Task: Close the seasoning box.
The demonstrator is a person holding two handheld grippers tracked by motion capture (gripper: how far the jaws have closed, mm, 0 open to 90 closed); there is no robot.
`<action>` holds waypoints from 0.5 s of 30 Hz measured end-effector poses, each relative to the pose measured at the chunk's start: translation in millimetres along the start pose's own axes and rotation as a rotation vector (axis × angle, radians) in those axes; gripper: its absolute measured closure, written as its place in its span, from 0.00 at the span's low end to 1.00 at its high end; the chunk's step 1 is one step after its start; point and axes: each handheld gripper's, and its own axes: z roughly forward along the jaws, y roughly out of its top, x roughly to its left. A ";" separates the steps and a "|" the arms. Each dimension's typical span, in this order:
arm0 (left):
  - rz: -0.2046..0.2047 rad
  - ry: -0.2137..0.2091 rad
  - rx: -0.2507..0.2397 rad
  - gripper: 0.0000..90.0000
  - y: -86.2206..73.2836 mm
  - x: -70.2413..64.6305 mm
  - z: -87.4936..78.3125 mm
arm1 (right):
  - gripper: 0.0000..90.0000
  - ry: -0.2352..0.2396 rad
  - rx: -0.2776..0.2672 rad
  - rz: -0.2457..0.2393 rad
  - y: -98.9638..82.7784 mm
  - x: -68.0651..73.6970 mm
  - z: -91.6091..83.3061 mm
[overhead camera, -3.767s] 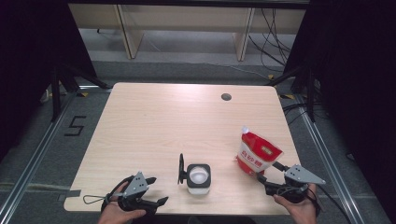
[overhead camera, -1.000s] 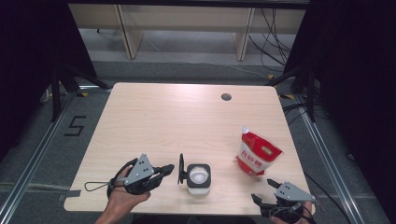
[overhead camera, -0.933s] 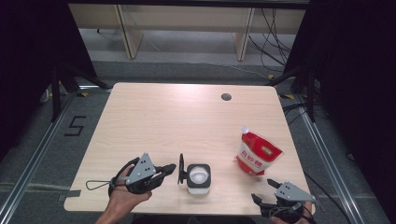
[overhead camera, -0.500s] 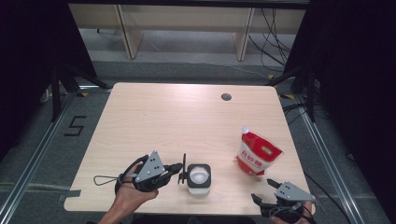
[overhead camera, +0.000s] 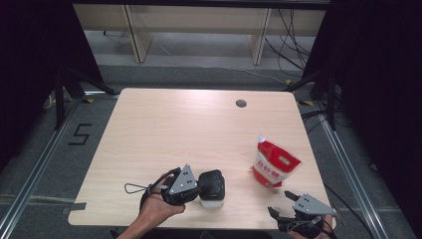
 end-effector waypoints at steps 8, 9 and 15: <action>-0.010 -0.018 0.014 0.99 -5.5 -2.6 11.2 | 0.26 -0.001 -0.004 -0.004 0.0 0.4 0.3; -0.009 -0.016 0.018 0.99 -5.4 -2.9 11.0 | 0.26 0.000 -0.004 -0.010 0.3 0.2 0.2; -0.043 -0.019 0.002 0.94 -4.3 1.0 7.0 | 0.26 0.007 0.015 0.036 -0.1 3.6 -0.8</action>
